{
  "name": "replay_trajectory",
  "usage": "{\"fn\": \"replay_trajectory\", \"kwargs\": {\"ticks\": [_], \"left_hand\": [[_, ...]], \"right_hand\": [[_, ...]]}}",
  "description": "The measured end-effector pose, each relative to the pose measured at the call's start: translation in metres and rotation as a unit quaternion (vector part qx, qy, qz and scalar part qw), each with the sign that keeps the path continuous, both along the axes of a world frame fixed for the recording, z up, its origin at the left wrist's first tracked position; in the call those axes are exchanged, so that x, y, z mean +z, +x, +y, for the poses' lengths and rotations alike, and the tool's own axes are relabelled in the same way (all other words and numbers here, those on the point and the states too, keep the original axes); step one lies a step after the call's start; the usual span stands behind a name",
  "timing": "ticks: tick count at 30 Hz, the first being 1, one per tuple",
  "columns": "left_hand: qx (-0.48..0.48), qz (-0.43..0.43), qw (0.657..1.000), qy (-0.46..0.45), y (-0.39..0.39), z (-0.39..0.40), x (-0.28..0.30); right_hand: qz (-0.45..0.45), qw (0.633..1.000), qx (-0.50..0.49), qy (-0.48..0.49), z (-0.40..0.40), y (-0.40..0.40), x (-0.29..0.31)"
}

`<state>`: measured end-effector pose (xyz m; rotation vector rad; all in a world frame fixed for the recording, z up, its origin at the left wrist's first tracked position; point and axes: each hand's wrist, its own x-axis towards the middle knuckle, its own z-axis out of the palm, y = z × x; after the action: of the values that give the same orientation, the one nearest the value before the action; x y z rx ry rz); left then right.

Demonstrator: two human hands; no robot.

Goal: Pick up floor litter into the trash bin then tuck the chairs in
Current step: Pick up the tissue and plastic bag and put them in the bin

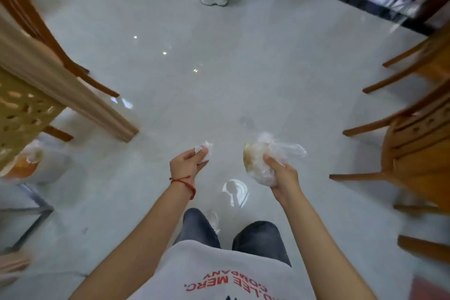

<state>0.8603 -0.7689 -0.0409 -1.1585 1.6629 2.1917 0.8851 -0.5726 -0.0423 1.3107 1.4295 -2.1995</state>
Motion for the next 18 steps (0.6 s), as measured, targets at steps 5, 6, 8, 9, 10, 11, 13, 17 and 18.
{"fn": "replay_trajectory", "kwargs": {"ticks": [5,6,8,9,10,11,13,17,18], "left_hand": [[-0.09,-0.004,0.996,0.007,-0.037,0.037,-0.005],[-0.103,-0.007,0.995,0.013,-0.044,0.046,-0.007],[-0.129,-0.013,0.991,0.017,-0.059,0.065,-0.011],[-0.141,-0.016,0.99,0.016,-0.067,0.075,-0.013],[-0.15,-0.017,0.988,0.015,-0.075,0.084,-0.015],[-0.158,-0.016,0.987,0.015,-0.083,0.093,-0.017],[-0.172,-0.02,0.985,0.01,-0.101,0.111,-0.022],[-0.184,-0.025,0.983,0.004,-0.146,0.149,-0.029],[-0.188,-0.027,0.982,0.001,-0.16,0.16,-0.029]], "right_hand": [[-0.009,0.996,-0.093,0.012,0.031,0.0,-0.002],[-0.01,0.994,-0.111,0.014,0.038,-0.001,-0.003],[-0.009,0.989,-0.147,0.019,0.054,-0.005,-0.006],[-0.01,0.987,-0.161,0.023,0.061,-0.009,-0.008],[-0.012,0.985,-0.173,0.026,0.069,-0.014,-0.01],[-0.015,0.983,-0.182,0.026,0.076,-0.021,-0.012],[-0.021,0.981,-0.193,0.025,0.091,-0.038,-0.016],[-0.011,0.981,-0.195,0.014,0.125,-0.084,-0.021],[-0.009,0.98,-0.196,0.014,0.135,-0.097,-0.021]]}}
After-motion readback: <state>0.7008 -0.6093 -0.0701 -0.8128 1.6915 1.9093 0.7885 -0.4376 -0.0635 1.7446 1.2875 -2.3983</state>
